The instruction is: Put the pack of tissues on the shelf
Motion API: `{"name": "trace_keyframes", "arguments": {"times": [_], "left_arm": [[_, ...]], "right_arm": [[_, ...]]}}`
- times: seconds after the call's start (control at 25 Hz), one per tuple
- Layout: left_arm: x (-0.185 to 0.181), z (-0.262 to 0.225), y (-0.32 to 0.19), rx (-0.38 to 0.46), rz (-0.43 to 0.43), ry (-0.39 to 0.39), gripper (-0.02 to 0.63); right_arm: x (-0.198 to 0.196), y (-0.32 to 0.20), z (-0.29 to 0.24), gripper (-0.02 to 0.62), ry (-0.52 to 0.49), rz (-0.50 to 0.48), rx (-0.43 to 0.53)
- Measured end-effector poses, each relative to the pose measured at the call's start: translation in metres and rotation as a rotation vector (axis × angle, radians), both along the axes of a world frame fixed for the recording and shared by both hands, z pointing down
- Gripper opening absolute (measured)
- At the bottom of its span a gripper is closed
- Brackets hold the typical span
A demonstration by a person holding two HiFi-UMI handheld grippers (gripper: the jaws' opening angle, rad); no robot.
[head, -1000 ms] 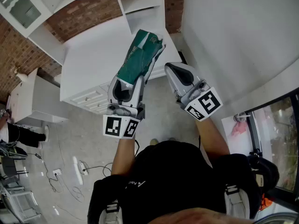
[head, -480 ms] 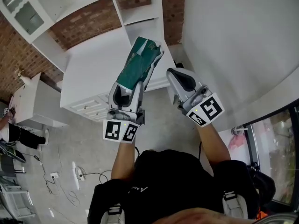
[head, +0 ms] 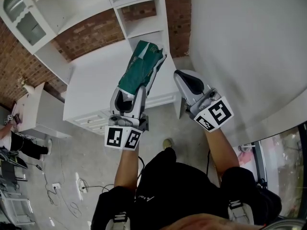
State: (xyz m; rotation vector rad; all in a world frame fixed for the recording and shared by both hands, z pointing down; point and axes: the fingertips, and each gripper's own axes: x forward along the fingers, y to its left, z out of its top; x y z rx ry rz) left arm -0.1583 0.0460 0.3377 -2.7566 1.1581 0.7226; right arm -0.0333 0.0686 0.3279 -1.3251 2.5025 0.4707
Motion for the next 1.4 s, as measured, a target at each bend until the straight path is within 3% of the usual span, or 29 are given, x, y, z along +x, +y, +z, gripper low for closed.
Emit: {"name": "trace_keyframes", "arguments": {"times": [0.16, 0.4, 0.64, 0.88, 1.12, 1.32, 1.4], "left_arm": [[0.005, -0.002, -0.019, 0.021, 0.009, 0.019, 0.242], [0.028, -0.039, -0.135, 0.032, 0.003, 0.045, 0.242], [0.031, -0.044, -0.158, 0.113, 0.001, 0.043, 0.242], [0.037, -0.100, -0.237, 0.144, -0.015, 0.046, 0.242], [0.038, -0.118, -0.252, 0.204, -0.026, 0.032, 0.242], [0.047, -0.203, -0.303, 0.205, -0.041, 0.046, 0.242], [0.048, -0.214, -0.307, 0.218, -0.050, 0.052, 0.242]], "right_arm": [[0.002, -0.019, -0.006, 0.002, 0.040, 0.003, 0.033], [0.031, -0.139, -0.038, 0.002, 0.060, 0.001, 0.027], [0.044, -0.164, -0.031, 0.002, 0.055, 0.009, 0.080], [0.048, -0.247, -0.072, 0.002, 0.081, -0.009, 0.095], [0.044, -0.269, -0.071, 0.002, 0.121, -0.035, 0.158], [0.050, -0.323, -0.143, 0.002, 0.156, -0.083, 0.183], [0.049, -0.329, -0.145, 0.002, 0.170, -0.102, 0.198]]}}
